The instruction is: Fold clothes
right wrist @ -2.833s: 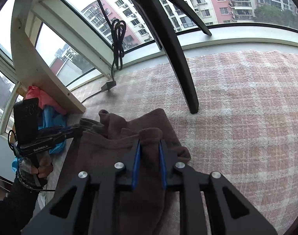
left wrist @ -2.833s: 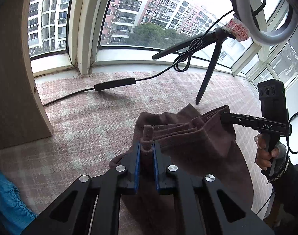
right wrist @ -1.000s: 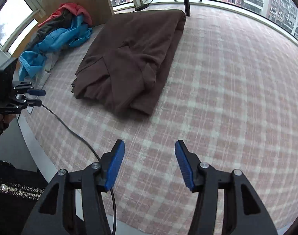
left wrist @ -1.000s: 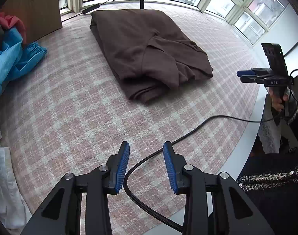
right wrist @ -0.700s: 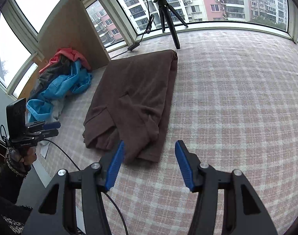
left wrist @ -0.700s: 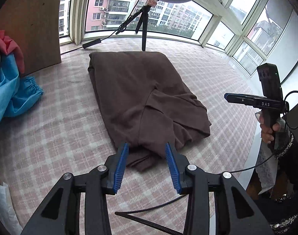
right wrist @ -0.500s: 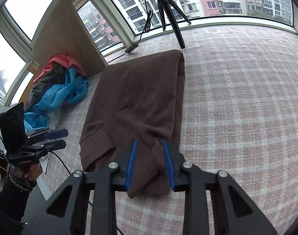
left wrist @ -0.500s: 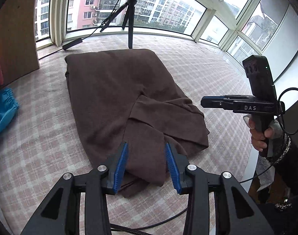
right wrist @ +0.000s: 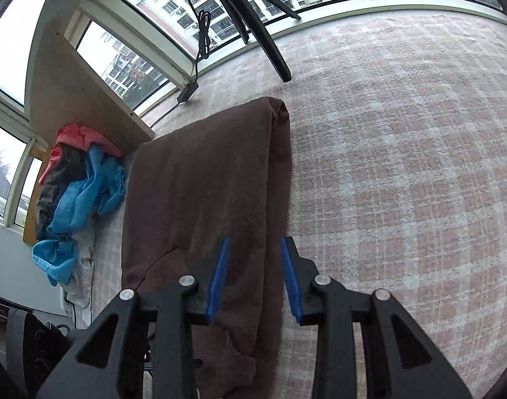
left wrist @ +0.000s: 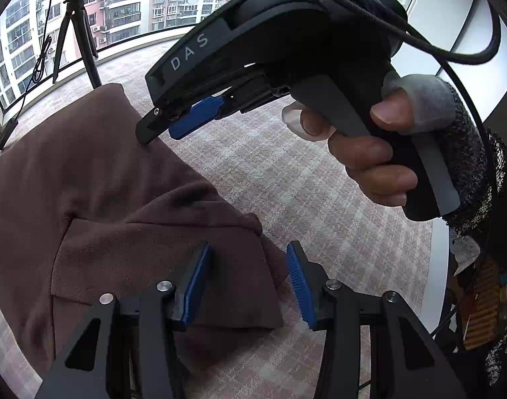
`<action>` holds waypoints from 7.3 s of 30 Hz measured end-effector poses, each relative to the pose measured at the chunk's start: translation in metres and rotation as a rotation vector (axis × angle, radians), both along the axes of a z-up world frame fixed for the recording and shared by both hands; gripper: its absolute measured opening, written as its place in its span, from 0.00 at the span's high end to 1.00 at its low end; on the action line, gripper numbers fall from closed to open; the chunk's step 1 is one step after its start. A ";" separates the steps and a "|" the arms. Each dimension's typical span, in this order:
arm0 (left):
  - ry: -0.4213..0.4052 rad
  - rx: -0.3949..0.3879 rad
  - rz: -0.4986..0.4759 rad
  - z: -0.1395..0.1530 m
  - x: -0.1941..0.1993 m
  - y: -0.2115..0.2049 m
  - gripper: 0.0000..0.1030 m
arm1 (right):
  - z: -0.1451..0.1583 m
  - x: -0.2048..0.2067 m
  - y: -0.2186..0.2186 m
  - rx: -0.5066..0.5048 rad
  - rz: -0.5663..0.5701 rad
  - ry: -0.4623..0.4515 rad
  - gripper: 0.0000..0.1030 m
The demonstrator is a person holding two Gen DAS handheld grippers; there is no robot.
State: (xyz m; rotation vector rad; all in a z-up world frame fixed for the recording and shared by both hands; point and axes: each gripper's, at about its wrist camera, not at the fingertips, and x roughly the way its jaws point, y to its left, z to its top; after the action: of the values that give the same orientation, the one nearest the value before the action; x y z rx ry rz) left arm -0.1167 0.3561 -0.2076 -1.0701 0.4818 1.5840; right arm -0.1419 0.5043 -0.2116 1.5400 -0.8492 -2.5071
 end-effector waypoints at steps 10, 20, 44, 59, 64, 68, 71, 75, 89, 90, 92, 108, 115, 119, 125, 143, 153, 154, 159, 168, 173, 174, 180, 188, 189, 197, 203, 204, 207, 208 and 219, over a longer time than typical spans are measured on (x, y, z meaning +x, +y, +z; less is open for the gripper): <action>-0.108 0.128 -0.028 0.023 -0.002 -0.025 0.96 | 0.001 -0.010 -0.005 -0.032 0.047 0.022 0.93; -0.197 0.092 0.026 0.041 -0.012 -0.054 0.75 | 0.012 0.022 0.011 -0.034 -0.032 0.042 0.73; -0.166 -0.024 0.299 -0.006 -0.088 -0.164 0.80 | -0.009 0.001 -0.050 0.256 0.112 -0.015 0.79; -0.166 0.098 0.564 0.008 -0.228 -0.156 0.53 | -0.003 -0.011 -0.003 0.109 -0.009 0.014 0.41; 0.074 0.036 0.452 0.002 -0.256 -0.157 0.71 | 0.015 -0.020 -0.057 0.091 0.101 0.065 0.71; 0.075 0.007 0.367 -0.009 -0.267 -0.148 0.78 | 0.032 -0.028 -0.102 0.078 0.198 0.106 0.76; 0.060 0.017 0.329 -0.013 -0.271 -0.141 0.78 | 0.028 -0.044 -0.145 0.092 0.293 0.109 0.76; 0.040 0.031 0.279 -0.018 -0.277 -0.132 0.77 | 0.003 -0.058 -0.178 0.128 0.362 0.049 0.76; -0.005 0.022 0.253 -0.041 -0.311 -0.116 0.63 | -0.022 -0.061 -0.198 0.236 0.422 -0.008 0.76; 0.011 0.010 0.259 -0.041 -0.311 -0.116 0.60 | -0.022 -0.061 -0.199 0.245 0.422 -0.010 0.76; 0.010 0.001 0.274 -0.040 -0.311 -0.116 0.60 | -0.022 -0.061 -0.199 0.250 0.415 -0.011 0.76; -0.155 0.029 0.508 0.004 -0.239 -0.190 0.51 | -0.010 -0.021 -0.139 0.209 0.225 0.022 0.43; -0.290 0.052 0.543 -0.011 -0.163 -0.178 0.50 | -0.008 0.014 -0.070 0.166 0.013 0.036 0.41; -0.300 0.026 0.574 -0.024 -0.152 -0.170 0.50 | -0.010 0.031 -0.037 0.146 -0.082 0.039 0.41; -0.267 -0.013 0.561 -0.033 -0.139 -0.155 0.50 | -0.024 0.035 -0.035 0.154 -0.035 0.046 0.41; -0.271 0.121 0.541 -0.013 -0.127 -0.130 0.83 | 0.008 0.044 -0.037 0.225 0.038 0.071 0.78; -0.155 0.215 0.424 0.065 -0.074 -0.077 0.84 | 0.079 0.083 0.005 0.261 0.029 0.193 0.80; -0.149 0.219 0.415 0.069 -0.069 -0.068 0.84 | 0.086 0.086 0.009 0.264 0.029 0.205 0.80; -0.119 0.235 0.367 0.090 -0.041 -0.012 0.85 | 0.119 0.108 0.038 0.286 0.016 0.257 0.81; -0.069 0.289 0.277 0.111 0.026 0.123 0.86 | 0.145 0.165 0.170 0.398 -0.047 0.242 0.81; -0.215 0.082 0.233 0.032 0.064 0.163 0.79 | 0.079 0.195 0.247 0.444 -0.103 0.001 0.76; -0.258 0.028 0.215 0.015 0.071 0.166 0.79 | 0.063 0.203 0.260 0.485 -0.146 -0.076 0.76; -0.156 0.097 0.185 0.049 0.090 0.156 0.81 | 0.063 0.264 0.282 0.326 -0.302 0.081 0.76; 0.024 0.172 0.119 0.088 0.089 0.176 0.71 | 0.038 0.231 0.241 0.234 -0.184 0.095 0.76; 0.013 0.146 0.108 0.076 0.088 0.182 0.72 | 0.033 0.228 0.239 0.232 -0.172 0.075 0.76; -0.223 0.093 0.366 0.017 0.028 0.139 0.66 | 0.041 0.223 0.267 0.203 -0.156 0.068 0.66; -0.233 0.103 0.546 0.015 -0.055 0.148 0.49 | 0.042 0.164 0.334 0.076 -0.246 0.174 0.35; -0.237 0.092 0.559 0.012 -0.064 0.153 0.49 | 0.034 0.148 0.339 0.062 -0.240 0.160 0.35; -0.269 0.044 0.538 -0.006 -0.078 0.176 0.48 | 0.006 0.110 0.339 0.025 -0.186 0.103 0.35; -0.281 0.030 0.524 -0.012 -0.081 0.183 0.48 | -0.001 0.102 0.338 0.030 -0.172 0.083 0.35; -0.189 0.124 0.404 0.033 -0.066 0.213 0.80 | 0.025 0.120 0.334 0.063 -0.185 0.173 0.78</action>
State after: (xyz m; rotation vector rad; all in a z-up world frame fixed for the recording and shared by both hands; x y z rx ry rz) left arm -0.1823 0.5687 -0.1749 -1.2610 0.0371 1.8109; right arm -0.0224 0.8381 -0.1868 1.2906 -0.9342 -2.7725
